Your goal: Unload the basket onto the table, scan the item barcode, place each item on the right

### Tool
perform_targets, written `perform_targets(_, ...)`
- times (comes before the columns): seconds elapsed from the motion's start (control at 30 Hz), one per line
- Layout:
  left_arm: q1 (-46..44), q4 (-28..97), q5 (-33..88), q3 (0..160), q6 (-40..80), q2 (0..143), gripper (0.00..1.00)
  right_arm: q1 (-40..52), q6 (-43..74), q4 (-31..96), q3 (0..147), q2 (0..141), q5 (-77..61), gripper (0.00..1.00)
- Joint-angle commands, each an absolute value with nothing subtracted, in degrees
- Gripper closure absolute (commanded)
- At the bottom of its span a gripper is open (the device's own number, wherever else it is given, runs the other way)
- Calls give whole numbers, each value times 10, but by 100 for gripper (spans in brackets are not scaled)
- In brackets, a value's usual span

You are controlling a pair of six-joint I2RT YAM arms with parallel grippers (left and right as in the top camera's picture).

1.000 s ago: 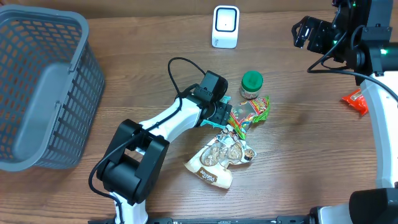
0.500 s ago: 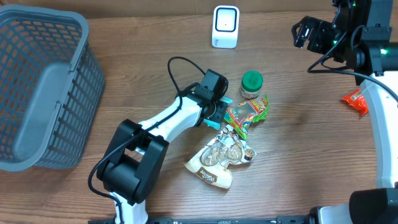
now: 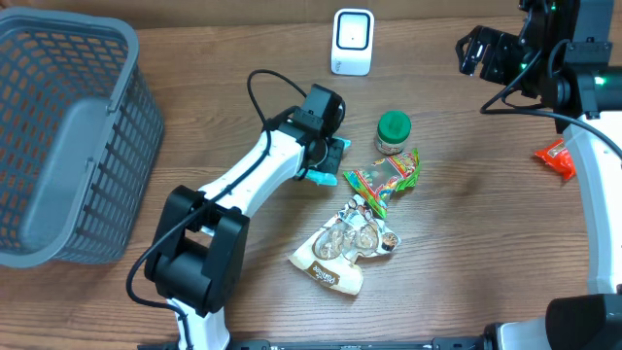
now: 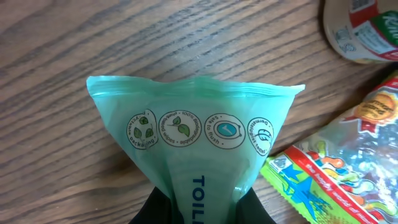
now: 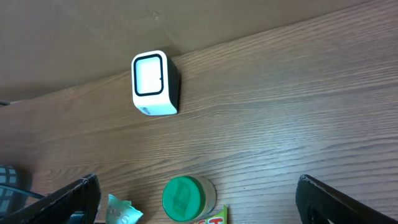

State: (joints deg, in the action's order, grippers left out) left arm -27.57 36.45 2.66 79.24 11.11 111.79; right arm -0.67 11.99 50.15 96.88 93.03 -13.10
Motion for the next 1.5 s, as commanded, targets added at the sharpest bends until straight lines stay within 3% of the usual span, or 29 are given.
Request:
perform_targets(0.0,-272,377,109,820,76,1116,96,-3,120,500,973,916,-132,0)
perform_targets(0.2,-229,437,356,876,-8,1116,96,-3,112,501,973,916,-132,0)
perform_targets(0.4,-128,481,659,903,-96,1116,96,-6,104,505,973,913,-132,0)
perform_targets(0.63,-17,496,906,902,-163,1116,95,-6,95,506,973,912,-172,0)
perform_targets(0.97,7,495,907,902,-156,1116,96,-6,-10,526,973,912,-337,0)
perform_targets(1.2,7,495,899,901,-150,1116,96,-6,-35,543,973,912,-342,0)
perform_targets(1.37,6,575,697,901,-139,1117,96,-6,-35,553,973,912,-342,0)
perform_targets(1.47,2,635,682,894,-207,1118,96,-6,-35,556,972,912,-344,0)
